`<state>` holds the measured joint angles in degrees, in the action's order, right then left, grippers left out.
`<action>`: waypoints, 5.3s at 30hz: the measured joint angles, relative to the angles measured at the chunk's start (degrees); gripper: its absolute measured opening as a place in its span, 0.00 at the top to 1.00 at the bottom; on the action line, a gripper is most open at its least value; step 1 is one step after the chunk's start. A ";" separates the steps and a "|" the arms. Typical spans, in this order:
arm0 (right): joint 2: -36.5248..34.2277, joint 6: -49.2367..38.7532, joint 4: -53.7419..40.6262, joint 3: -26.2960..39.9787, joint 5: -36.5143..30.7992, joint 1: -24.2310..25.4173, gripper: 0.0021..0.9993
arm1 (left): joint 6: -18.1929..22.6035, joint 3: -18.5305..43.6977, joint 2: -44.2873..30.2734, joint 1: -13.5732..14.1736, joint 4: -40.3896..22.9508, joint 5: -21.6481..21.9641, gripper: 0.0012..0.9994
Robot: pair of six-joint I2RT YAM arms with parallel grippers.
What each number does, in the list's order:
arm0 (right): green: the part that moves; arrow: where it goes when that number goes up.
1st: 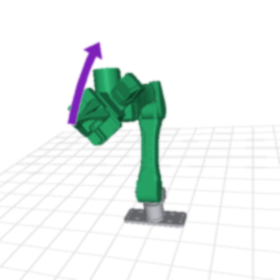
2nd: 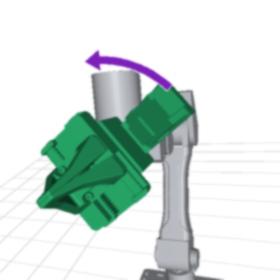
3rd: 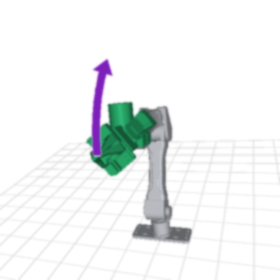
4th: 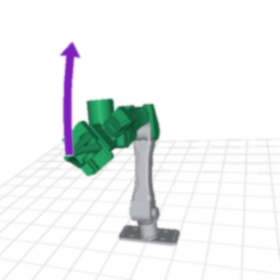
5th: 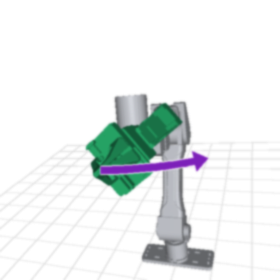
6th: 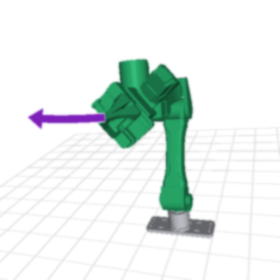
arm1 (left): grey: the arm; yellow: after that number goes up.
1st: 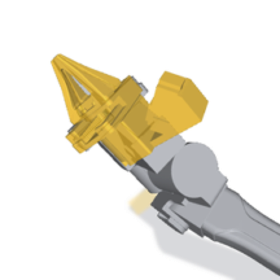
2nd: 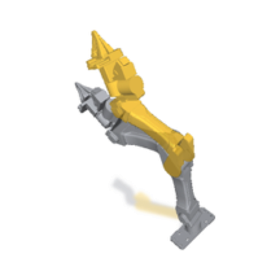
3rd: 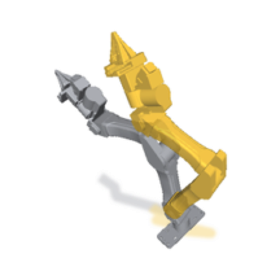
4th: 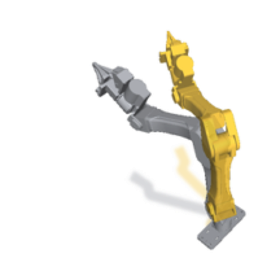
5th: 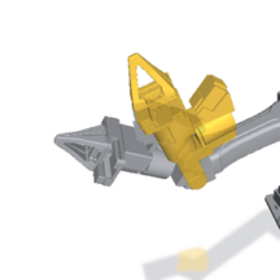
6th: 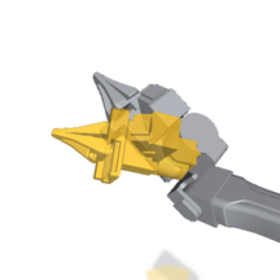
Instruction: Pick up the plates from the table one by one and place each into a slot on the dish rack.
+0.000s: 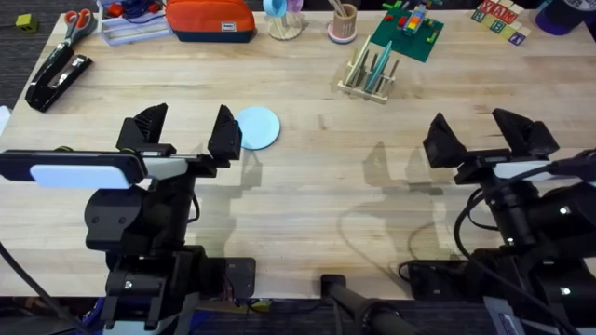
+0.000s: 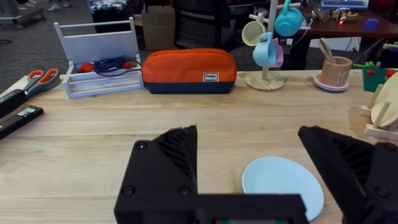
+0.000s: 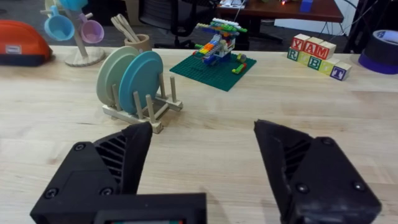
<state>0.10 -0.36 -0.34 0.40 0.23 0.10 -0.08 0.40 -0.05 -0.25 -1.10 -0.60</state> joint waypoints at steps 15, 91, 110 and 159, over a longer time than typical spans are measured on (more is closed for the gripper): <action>0.00 -0.04 -0.13 0.00 -0.02 0.09 0.01 | 0.07 0.00 0.00 0.00 0.00 -0.02 0.01; -66.70 -0.96 -64.31 84.00 2.60 0.09 0.00 | 6.86 96.52 -74.25 0.00 -80.95 -1.55 0.01; -66.71 -0.96 -64.22 84.10 2.62 0.09 0.01 | 7.26 96.63 -74.25 0.02 -81.70 -3.95 0.96; -66.71 -0.94 -64.24 84.11 2.62 0.09 0.00 | 25.03 68.91 -90.15 -20.68 -72.50 -55.99 0.96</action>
<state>-66.61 -1.30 -64.58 84.51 2.85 0.19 24.95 69.32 -90.20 -20.93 -73.60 -56.59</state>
